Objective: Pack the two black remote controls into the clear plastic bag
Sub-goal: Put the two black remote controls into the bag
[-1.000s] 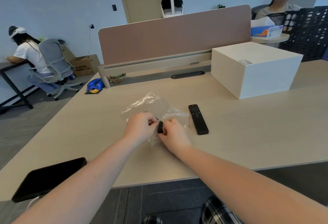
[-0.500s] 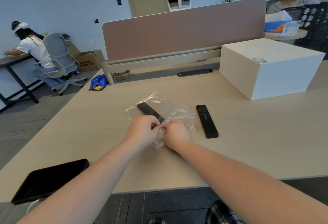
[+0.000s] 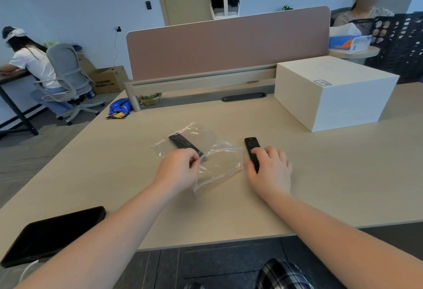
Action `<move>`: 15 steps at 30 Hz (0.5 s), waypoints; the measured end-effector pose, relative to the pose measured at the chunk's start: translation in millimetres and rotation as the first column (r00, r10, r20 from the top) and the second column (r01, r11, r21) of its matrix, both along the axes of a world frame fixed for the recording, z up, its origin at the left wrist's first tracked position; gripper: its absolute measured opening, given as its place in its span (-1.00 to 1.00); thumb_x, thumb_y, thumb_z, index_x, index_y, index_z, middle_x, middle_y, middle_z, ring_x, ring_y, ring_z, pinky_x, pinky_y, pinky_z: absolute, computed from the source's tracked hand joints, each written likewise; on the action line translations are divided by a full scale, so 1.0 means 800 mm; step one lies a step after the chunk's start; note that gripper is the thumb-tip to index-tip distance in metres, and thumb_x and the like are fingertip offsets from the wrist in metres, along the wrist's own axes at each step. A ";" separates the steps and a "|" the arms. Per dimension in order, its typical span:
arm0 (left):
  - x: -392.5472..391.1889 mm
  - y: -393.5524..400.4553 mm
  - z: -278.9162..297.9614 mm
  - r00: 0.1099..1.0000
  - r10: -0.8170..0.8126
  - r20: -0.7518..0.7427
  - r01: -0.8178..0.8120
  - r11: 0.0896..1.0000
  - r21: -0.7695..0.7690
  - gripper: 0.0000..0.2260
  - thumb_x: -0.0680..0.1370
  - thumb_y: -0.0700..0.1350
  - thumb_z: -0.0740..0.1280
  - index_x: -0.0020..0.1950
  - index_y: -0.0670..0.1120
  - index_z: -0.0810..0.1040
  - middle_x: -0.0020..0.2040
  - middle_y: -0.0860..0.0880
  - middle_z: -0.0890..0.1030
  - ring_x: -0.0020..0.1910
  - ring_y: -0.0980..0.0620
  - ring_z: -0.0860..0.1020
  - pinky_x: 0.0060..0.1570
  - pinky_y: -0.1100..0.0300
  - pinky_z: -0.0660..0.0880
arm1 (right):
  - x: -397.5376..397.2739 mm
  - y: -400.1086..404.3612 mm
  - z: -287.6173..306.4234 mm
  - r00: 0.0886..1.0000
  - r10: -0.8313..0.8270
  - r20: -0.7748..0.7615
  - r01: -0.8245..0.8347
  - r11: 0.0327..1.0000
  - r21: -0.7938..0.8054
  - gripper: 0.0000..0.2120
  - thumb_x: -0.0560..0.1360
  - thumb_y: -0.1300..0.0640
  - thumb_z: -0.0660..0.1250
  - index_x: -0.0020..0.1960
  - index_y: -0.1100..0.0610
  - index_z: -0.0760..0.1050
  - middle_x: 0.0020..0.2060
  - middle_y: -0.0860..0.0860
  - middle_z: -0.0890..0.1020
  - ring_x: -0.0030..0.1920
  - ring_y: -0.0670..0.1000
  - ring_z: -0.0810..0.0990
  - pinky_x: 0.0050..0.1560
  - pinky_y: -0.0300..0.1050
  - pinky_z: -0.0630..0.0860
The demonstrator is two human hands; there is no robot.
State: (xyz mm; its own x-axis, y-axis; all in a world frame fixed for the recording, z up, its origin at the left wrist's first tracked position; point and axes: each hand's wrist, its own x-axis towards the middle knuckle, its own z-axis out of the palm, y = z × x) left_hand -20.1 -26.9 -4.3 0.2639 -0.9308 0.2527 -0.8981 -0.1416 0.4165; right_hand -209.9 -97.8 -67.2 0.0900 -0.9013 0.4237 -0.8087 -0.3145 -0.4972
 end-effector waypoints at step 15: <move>-0.018 -0.003 0.006 0.996 -0.090 0.002 0.090 0.994 -0.064 -0.90 0.47 -0.27 0.26 -0.12 -0.13 0.55 -0.12 -0.09 0.66 -0.08 -0.13 0.56 -0.10 0.06 0.50 | -0.041 0.004 0.005 0.950 -0.010 0.313 -0.015 0.997 0.076 -0.78 0.54 0.20 0.25 0.17 0.20 0.50 0.10 0.10 0.56 0.07 0.13 0.51 0.03 -0.04 0.48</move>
State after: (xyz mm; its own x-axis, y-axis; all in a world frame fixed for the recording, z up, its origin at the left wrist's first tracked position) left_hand -34.4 -29.5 0.9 0.1804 -0.9329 0.3118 -0.9055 -0.0337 0.4230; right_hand -243.0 -94.8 -63.1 -0.0339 -0.9320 0.3609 -0.6075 -0.2676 -0.7479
